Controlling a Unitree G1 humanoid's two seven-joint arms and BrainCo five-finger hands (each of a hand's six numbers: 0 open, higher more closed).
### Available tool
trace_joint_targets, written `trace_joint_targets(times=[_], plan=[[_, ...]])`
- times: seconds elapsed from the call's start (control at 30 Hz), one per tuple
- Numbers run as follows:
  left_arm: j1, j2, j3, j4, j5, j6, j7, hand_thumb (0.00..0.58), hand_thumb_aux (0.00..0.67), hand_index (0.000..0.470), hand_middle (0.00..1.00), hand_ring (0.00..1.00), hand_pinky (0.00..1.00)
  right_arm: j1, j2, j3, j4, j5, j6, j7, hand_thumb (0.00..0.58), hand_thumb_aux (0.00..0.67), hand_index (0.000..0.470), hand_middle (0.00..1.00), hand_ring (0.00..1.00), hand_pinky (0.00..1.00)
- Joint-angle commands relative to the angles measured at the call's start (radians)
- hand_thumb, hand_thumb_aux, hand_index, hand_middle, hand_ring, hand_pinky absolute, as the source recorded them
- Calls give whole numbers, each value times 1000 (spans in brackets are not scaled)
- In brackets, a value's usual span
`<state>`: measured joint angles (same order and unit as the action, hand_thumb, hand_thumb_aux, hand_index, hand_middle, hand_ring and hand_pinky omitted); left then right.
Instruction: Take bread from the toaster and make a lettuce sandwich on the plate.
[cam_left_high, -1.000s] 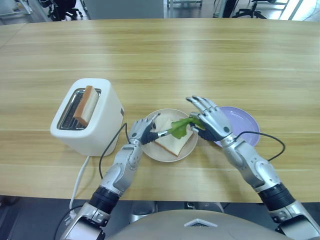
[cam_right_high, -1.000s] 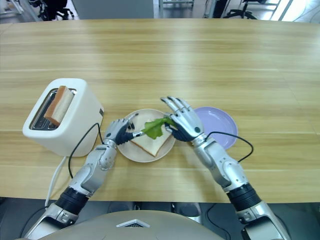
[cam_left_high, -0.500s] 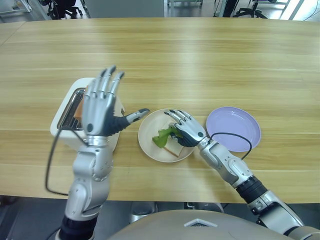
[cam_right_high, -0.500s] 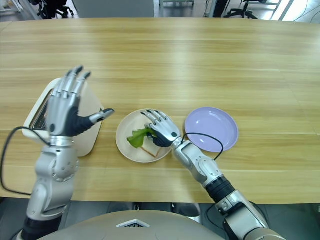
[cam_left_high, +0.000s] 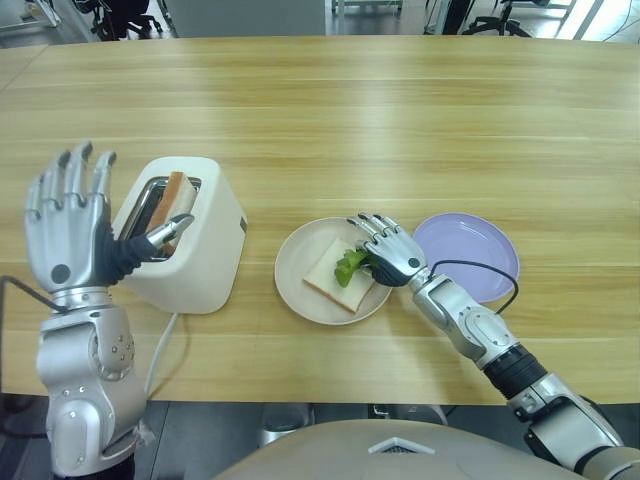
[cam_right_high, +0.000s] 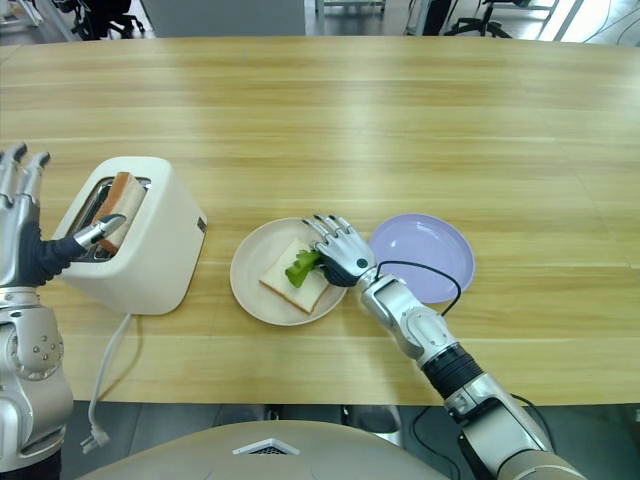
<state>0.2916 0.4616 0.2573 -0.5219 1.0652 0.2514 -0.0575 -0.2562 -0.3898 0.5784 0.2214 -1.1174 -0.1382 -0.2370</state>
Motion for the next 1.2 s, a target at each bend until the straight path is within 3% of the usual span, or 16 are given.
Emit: trace_joint_targets(times=[0.03,0.17,0.2,0.23,0.27,0.3,0.33,0.37,0.4,0.43,0.47,0.53,1.0,1.2], plan=[[-50,4,-63,128,27,32,-41,0,0,0,0,0,0,-14,-1,23,48,-14,16,27,580,670,460,0,0,0],[-98,18,-104,242,15,46,-57,0,0,0,0,0,0,-12,-3,36,51,-16,19,36,580,670,460,0,0,0],[-107,22,-116,259,8,42,-58,478,389,267,0,0,0,-12,-4,38,49,-15,20,38,498,418,287,0,0,0],[-116,23,-122,268,-2,37,-50,580,670,460,0,0,0,-11,-5,39,45,-15,21,40,536,486,334,0,0,0],[-126,26,-130,282,-6,38,-50,580,670,460,0,0,0,-10,-6,40,41,-12,20,44,536,486,334,0,0,0],[-134,30,-135,295,-11,39,-49,580,670,460,0,0,0,-10,-7,41,34,-15,20,41,83,50,34,0,0,0],[-141,33,-137,304,-20,38,-47,580,670,460,0,0,0,-9,-8,41,29,-15,21,41,0,0,0,0,0,0],[-147,37,-138,310,-28,39,-46,580,670,460,0,0,0,-9,-9,42,25,-14,20,43,0,0,0,0,0,0],[-152,39,-134,308,-42,35,-40,580,670,460,102,102,102,-9,-10,43,19,-12,19,42,0,0,0,0,0,0],[-158,38,-127,300,-58,31,-29,580,670,460,278,278,278,-8,-13,42,10,-10,18,44,0,0,0,0,0,0],[-165,40,-116,285,-76,23,-15,580,670,460,576,576,576,-7,-16,40,-2,-8,16,43,0,0,0,0,0,0],[-174,45,-91,254,-112,7,12,580,670,460,1000,1000,1000,-2,-22,35,-29,-1,12,46,0,0,0,0,0,0],[-204,14,3,170,-359,-124,125,580,670,460,1000,1000,1000,12,-47,16,-73,29,2,89,0,0,0,0,0,0],[-195,11,3,156,-382,-153,151,580,670,460,1000,1000,1000,-27,-40,37,46,-4,0,44,0,0,0,0,0,0]])
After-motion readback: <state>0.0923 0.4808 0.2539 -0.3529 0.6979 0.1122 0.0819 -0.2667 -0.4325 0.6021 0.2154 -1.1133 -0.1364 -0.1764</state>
